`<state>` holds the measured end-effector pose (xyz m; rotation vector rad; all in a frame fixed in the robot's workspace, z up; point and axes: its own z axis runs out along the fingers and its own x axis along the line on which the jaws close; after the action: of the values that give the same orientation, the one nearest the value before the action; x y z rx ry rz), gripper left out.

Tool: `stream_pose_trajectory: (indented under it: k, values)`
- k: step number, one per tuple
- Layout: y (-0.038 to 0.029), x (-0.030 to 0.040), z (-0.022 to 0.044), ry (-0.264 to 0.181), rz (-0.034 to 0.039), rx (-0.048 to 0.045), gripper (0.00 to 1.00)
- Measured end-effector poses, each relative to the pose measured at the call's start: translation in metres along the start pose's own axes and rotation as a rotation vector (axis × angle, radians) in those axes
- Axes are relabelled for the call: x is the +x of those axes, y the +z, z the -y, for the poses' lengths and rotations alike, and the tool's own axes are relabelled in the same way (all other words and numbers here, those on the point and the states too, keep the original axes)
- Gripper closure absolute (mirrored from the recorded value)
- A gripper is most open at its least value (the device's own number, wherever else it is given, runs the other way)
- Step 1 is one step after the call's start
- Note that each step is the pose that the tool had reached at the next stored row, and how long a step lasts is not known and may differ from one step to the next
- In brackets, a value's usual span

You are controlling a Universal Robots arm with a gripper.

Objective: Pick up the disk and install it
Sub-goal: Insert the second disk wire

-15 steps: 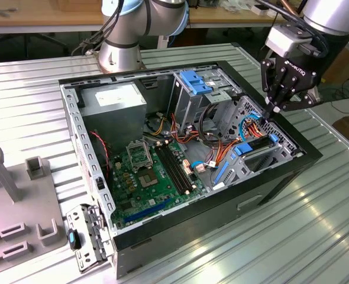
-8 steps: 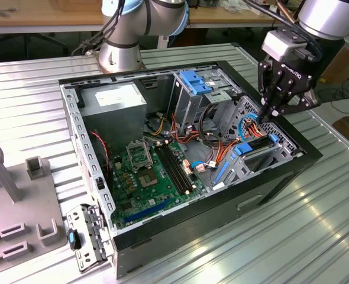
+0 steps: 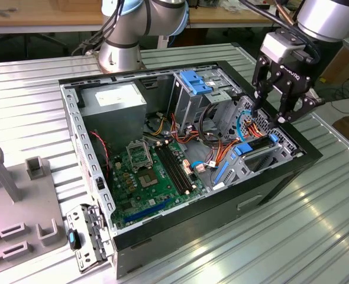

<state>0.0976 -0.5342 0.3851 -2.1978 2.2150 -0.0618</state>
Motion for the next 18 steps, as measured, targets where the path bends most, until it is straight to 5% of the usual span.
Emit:
stream_pose_trajectory:
  k: [4, 9, 13, 18]
  values:
    - [-0.0045, 0.0001, 0.0002, 0.0, 0.0028, -0.0041, 0.4]
    - [0.0027, -0.0049, 0.0003, 0.0, 0.0026, -0.0046, 0.4]
    - [0.0089, -0.0064, 0.0082, 0.0, 0.0026, -0.0087, 0.4]
    - [0.013, -0.0064, 0.0084, 0.0, 0.0026, -0.0088, 0.6]
